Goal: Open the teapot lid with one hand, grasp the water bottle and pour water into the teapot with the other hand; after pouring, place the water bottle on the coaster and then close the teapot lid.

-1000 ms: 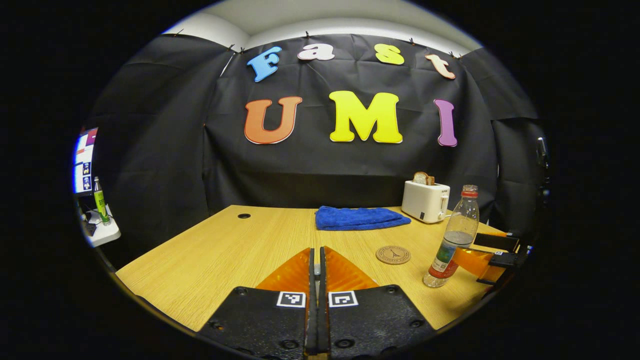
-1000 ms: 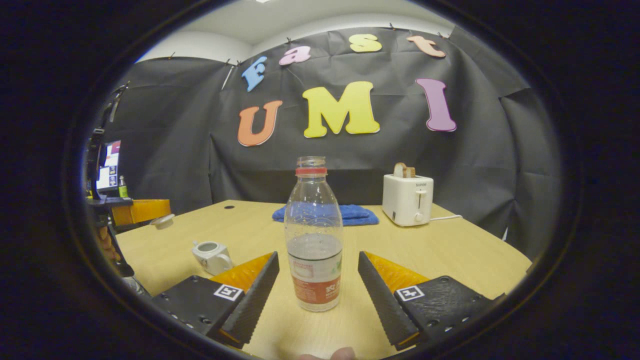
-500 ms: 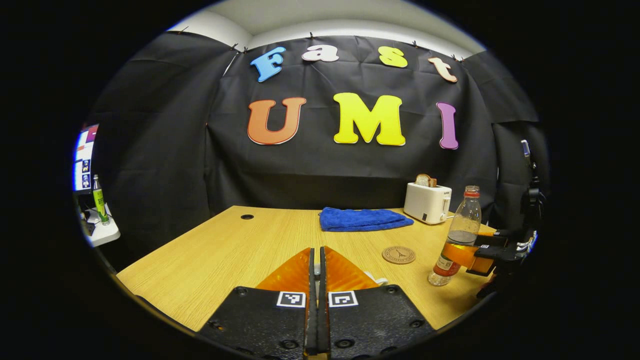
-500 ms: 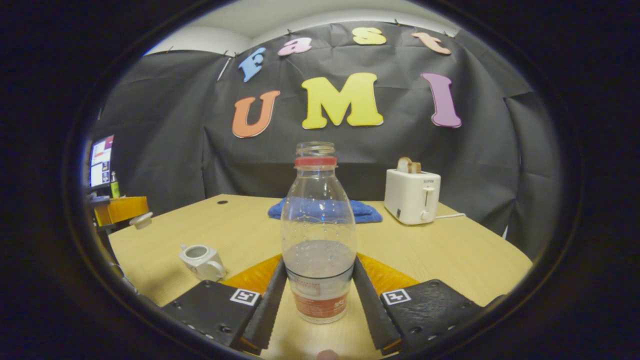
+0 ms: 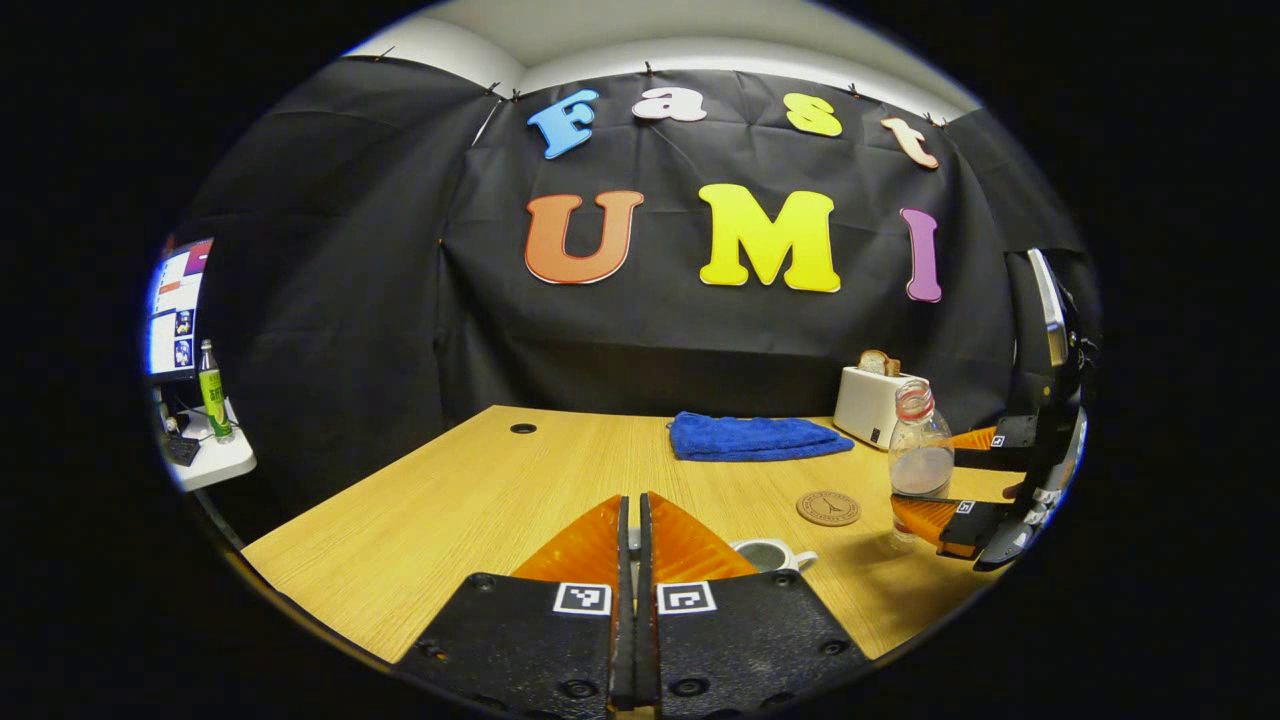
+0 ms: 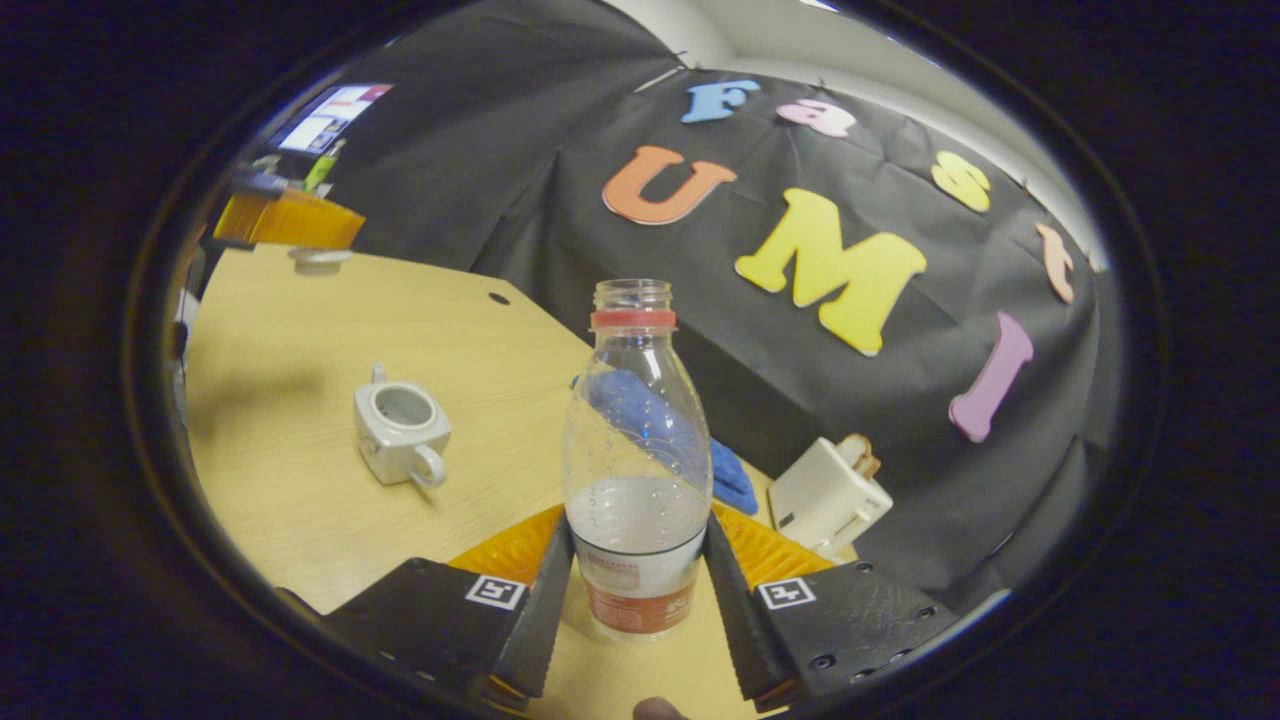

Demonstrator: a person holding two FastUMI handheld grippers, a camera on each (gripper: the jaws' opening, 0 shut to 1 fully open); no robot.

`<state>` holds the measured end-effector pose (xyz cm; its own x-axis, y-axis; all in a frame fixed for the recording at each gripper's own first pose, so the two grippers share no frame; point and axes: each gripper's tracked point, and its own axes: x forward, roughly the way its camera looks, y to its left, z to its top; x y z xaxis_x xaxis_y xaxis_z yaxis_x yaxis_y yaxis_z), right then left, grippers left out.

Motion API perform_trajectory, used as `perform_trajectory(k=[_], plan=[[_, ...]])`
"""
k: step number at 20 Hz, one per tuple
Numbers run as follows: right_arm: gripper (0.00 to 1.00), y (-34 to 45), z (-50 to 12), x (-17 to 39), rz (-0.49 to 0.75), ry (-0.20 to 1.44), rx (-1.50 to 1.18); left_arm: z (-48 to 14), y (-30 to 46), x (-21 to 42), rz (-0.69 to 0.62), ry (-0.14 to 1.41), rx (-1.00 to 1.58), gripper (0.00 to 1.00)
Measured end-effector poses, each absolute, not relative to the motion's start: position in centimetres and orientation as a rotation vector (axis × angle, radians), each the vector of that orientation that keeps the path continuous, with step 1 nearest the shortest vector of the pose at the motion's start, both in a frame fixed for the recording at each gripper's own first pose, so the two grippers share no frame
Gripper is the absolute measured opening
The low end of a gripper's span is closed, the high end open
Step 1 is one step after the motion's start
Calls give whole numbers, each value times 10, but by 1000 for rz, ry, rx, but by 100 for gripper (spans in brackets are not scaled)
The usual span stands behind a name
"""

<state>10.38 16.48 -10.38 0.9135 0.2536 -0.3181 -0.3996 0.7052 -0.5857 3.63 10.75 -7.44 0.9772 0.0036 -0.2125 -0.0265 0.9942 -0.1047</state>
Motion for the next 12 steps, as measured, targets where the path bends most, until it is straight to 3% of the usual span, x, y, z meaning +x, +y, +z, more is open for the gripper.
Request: perform_trajectory(k=[12], plan=[[70, 183, -122, 132, 346, 79, -1216, -75, 122, 37, 29, 209, -85, 3]])
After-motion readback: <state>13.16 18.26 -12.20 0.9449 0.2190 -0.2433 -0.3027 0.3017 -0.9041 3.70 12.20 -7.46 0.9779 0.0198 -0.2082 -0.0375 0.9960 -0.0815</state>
